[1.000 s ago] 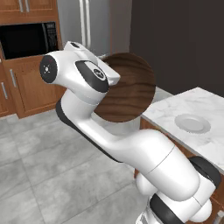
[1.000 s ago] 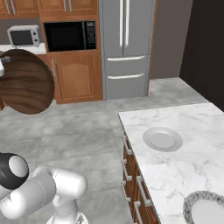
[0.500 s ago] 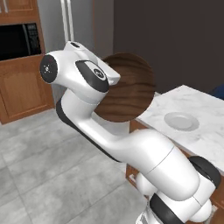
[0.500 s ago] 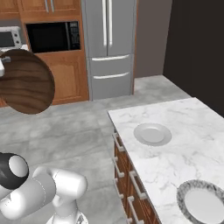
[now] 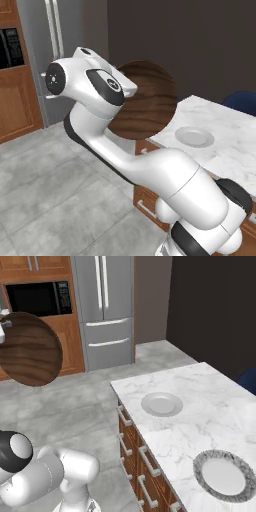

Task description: Move the bowls from the cabinet to the plates on the dining table.

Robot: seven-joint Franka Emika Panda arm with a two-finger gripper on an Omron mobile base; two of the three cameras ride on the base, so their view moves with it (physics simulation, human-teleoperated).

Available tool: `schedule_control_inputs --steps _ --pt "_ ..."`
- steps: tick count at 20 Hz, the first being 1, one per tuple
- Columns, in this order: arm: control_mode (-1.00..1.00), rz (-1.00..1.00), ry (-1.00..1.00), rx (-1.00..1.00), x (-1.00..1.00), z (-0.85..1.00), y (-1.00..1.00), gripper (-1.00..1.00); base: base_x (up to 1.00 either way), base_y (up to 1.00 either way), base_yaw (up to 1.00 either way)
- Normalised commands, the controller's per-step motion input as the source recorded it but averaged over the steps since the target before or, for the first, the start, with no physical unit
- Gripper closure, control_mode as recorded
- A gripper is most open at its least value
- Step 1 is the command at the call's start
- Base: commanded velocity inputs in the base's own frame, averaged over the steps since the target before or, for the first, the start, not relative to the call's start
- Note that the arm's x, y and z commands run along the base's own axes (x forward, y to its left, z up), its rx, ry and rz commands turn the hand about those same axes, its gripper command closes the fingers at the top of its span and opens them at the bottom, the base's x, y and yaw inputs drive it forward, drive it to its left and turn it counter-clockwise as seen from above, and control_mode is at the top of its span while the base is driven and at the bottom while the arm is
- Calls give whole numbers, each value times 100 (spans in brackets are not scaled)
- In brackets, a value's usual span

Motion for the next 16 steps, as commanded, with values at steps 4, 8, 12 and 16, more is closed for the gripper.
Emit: schedule_control_inputs --steps 4,8,12,16 --pt "100 0 0 0 0 0 0 100 0 4 -25" --pt "100 0 0 0 0 0 0 100 0 3 -25" --pt "100 0 0 0 0 0 0 100 0 3 -25" --pt "100 0 0 0 0 0 0 100 0 3 -25"
